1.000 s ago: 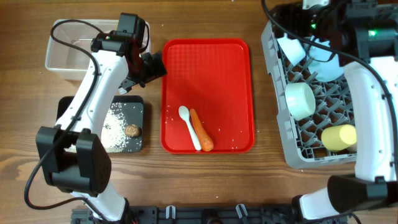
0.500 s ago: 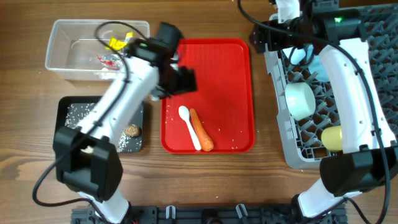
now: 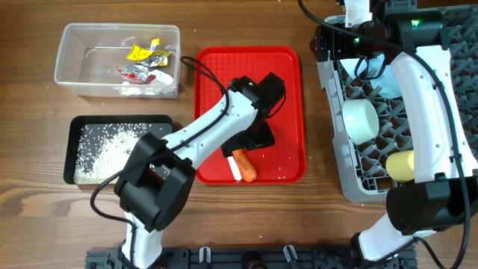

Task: Sort waste into correct bins and load items into the dishwasher rack
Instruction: 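Grasp the carrot on the red tray with the left gripper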

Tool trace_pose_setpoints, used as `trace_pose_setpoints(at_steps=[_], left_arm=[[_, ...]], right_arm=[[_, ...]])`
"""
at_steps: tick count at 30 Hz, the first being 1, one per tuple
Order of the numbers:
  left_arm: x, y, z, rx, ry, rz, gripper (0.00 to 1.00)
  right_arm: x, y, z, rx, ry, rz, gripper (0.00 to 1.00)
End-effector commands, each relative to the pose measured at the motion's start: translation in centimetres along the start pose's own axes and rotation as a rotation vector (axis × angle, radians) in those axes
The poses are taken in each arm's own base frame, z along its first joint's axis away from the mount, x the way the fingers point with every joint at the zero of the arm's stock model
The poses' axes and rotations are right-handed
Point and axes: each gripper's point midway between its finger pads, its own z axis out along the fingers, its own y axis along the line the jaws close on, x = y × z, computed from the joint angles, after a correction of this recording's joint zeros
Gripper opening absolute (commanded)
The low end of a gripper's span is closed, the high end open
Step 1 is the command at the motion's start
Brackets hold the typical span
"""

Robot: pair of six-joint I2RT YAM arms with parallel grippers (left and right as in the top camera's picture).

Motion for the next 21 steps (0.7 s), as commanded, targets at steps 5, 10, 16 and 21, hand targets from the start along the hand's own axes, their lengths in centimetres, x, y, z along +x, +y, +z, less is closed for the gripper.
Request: trace_pose_setpoints(at_steps=[5,10,16,21], left_arm=[[-0.1,0.6,1.4,-0.048,0.005,-0.046,0.79],[0.4,1.5,3.6,-0.07,0.019,-0.047,0.7],[0.4,1.6,4.9,-0.058,0.017,-0.042,0.43],[0.5,1.8,5.0,-0.064,0.02,-0.04,0.28]], right_arm=[[0.0,-0.2,-0.1,0.013,0.0,0.01,0.91],[0.0,-0.2,-0.1,0.013,-0.001,0.006,0.92],[0.0,-0.2,-0.1,0.013,-0.002,0.001,0.92],[-0.1,-0.2,-0.1,0.014,-0.003,0.001,0.92]])
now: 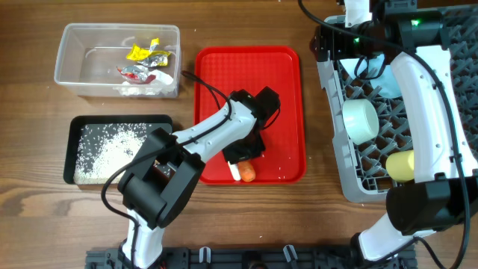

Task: Sort waste into correct bins and load items into the dishwasher rack
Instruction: 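Grasp the carrot on the red tray with the left gripper, then place the carrot on the black tray and open the left gripper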

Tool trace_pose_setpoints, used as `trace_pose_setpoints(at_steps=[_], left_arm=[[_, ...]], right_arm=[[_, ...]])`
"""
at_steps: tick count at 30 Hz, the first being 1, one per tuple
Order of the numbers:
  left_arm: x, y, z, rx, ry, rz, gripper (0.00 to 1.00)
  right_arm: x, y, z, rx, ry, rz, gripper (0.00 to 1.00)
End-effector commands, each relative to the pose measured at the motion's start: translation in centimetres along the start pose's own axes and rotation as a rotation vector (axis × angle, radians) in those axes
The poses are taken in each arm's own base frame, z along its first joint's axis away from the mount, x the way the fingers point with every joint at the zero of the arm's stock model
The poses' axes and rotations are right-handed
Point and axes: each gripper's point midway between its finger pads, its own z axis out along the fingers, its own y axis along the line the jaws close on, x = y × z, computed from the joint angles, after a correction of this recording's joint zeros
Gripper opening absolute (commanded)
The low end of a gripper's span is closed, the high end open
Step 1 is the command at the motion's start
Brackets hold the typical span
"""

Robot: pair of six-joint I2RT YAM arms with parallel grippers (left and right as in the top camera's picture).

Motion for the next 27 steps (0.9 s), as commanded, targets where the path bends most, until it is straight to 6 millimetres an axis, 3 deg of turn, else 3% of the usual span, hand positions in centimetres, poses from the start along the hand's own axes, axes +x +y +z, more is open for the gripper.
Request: trace_pose_setpoints(at_steps=[1,5,9,17,19,20,23,24,27], left_arm=[[0.0,0.4,0.5,-0.025,-0.001,-0.006,0.25],[0.0,0.4,0.5,-0.025,-0.001,-0.007,0.11],[-0.4,1.8,-0.2,-0.051,0.029,-0.013,0.04],[-4.1,4.2,-7.7,0.046,-0.003,0.018,0.04],[-5.1,5.7,-9.3,0.074,-0.025,-0.023,0.05],[-5.7,6.8,-9.9,0.075,-0.033,-0.054,0.05],[-8.2,13.9,-10.9,-0.017,-0.047,-0.224,0.06],[-9.1,17.3,-10.9,-0.067,-0.035,-0.306,0.07],[-10.8,23.5,-10.6,-0.114,-0.025,-0.478,0.14]], right_arm=[[-0.1,-0.2,-0.1,0.014,-0.003,0.001,0.92],[-0.1,-0.2,-0.1,0.014,-0.003,0.001,0.92],[-0.1,-0.2,-0.1,0.014,-0.005,-0.001,0.93],[-0.1,-0.4,0.3,0.022,0.001,-0.001,0.93],[-0.1,-0.5,0.3,0.024,0.001,-0.001,0.94],[-0.1,-0.5,0.3,0.025,0.001,-0.001,0.94],[-0.1,-0.4,0.3,0.024,0.002,-0.001,0.95],[-0.1,-0.4,0.3,0.024,0.002,-0.001,0.95],[-0.1,-0.5,0.3,0.025,0.001,-0.001,0.95]])
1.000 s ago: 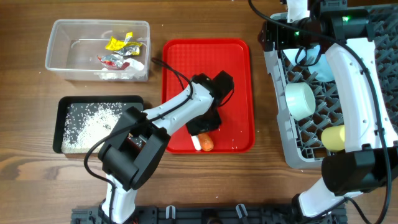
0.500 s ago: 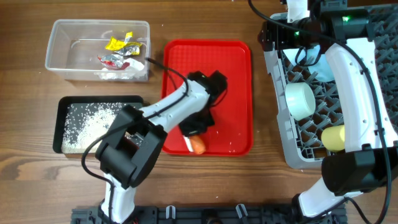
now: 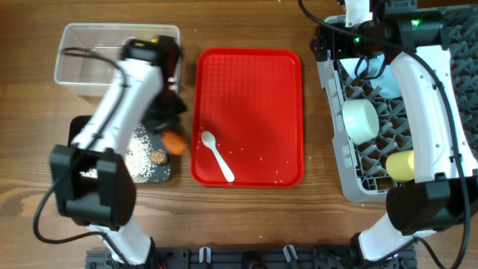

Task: Sort waste into correct bins and load items into the dishwasher rack
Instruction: 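Place the carrot on the black tray and open the left gripper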

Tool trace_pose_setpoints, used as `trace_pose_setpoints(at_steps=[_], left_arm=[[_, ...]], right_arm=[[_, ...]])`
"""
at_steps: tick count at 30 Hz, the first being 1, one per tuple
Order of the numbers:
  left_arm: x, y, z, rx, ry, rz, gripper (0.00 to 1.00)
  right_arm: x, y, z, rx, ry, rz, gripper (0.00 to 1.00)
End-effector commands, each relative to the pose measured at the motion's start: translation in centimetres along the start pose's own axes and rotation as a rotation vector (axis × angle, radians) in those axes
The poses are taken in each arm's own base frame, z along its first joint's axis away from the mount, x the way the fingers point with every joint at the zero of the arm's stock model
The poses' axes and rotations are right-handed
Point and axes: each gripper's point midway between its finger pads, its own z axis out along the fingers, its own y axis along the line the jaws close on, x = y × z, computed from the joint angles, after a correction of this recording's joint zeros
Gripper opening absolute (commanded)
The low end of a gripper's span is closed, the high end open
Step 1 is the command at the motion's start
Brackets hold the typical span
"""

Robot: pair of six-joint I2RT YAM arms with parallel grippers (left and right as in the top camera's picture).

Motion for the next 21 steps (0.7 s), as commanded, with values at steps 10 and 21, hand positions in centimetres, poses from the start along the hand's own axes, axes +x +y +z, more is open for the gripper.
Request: trace_pose_setpoints(at_steps=[10,21], left_arm=[[-7.4,7.5,5.4,0.094,-0.006,-0.354,0.1],[-6.2,7.8,8.6,0.074,0.023,-0.354,0.41]], right_arm=[[-0.3,-0.3,0.3,0.014,-0.008,-0.003,0.96],[-0.2,0.4,0.3,-0.019,-0.005,-0.004,0.96]])
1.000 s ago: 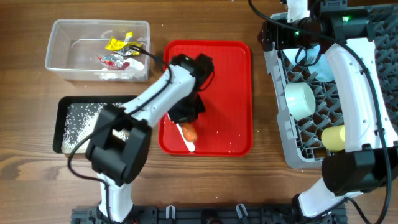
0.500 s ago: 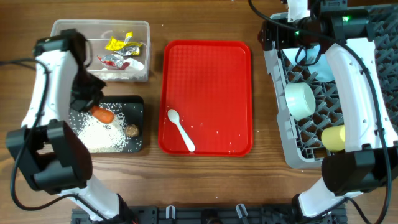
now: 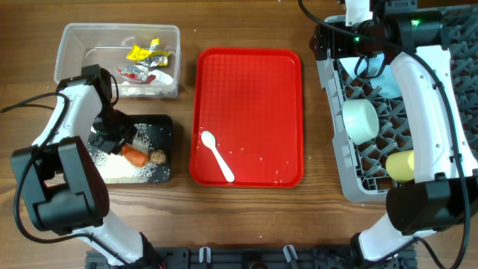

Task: Sort waste into correct bins and load items into the dishwasher rack
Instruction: 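Place the carrot on the black tray and open the left gripper, then reach the right gripper down to the white spoon on the red tray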

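An orange carrot piece (image 3: 135, 156) lies in the black tray (image 3: 161, 124) among white grains, beside a small brown scrap (image 3: 157, 157). My left gripper (image 3: 113, 139) hovers low over that tray, its fingertips right at the carrot's left end; dark fingers on the dark tray hide how the jaws stand. A white spoon (image 3: 216, 155) rests on the red tray (image 3: 254, 75). The right arm (image 3: 429, 104) reaches over the dishwasher rack (image 3: 334, 157) and runs off the top edge, so its gripper is out of view.
A clear bin (image 3: 75, 41) at the back left holds wrappers (image 3: 142, 54). The rack holds a white cup (image 3: 360, 119), a yellow cup (image 3: 401, 164) and a blue item (image 3: 382, 73). Crumbs dot the red tray.
The left gripper moved left from the black tray's right edge to its middle. The carrot piece, then carried at that edge, now lies inside the tray. The right arm stayed still.
The left gripper was first down on the red tray at the carrot piece beside the spoon, and stayed there a moment later. Then it held the carrot over the black tray's right edge, leaving the spoon on the red tray. Now the carrot lies in the black tray.
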Tool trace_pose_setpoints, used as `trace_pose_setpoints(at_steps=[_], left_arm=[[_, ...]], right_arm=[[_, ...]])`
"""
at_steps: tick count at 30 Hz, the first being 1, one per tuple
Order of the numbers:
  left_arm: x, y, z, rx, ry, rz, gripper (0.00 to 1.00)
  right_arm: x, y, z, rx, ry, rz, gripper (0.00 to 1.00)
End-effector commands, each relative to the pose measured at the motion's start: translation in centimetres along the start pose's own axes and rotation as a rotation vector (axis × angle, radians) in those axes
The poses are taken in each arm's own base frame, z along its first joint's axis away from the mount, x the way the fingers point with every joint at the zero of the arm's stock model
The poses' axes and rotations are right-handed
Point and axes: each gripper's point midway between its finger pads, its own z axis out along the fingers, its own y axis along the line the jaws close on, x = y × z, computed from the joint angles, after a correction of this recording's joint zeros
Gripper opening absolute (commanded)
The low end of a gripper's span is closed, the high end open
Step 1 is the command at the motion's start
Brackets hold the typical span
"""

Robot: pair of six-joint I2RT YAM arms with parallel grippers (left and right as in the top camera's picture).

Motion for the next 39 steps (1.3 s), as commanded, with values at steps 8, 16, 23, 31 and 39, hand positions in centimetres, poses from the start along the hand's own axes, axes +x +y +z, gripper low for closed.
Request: trace_pose_setpoints(at_steps=[8,16,23,31,39], left_arm=[[-0.6,-1.5,-7.3,0.084,-0.086,0.133,0.88],[3.9,-4.1,-17.3,0.365,-0.289,0.289,0.86],[6.1,-5.4,-15.1,0.293,-0.32,0.246,0.87],[0.7,-3.3,-15.4,0.352,-0.327,-0.093,1.0],[0.8,-3.3,-15.4,0.351,-0.326,-0.093,1.0]], right_arm=[[1.2,10.3,0.5,-0.329,0.021,-0.266,0.97],[9.8,18.5,8.9,-0.297,0.369,-0.306,1.0],[13.7,19.6,10.8,-0.291,0.456,-0.314,0.92],[22.4,20.9,15.2,-0.162,0.507,-0.671,0.85],[23.9,22.8,14.6,-0.126,0.497,-0.838,0.88]])
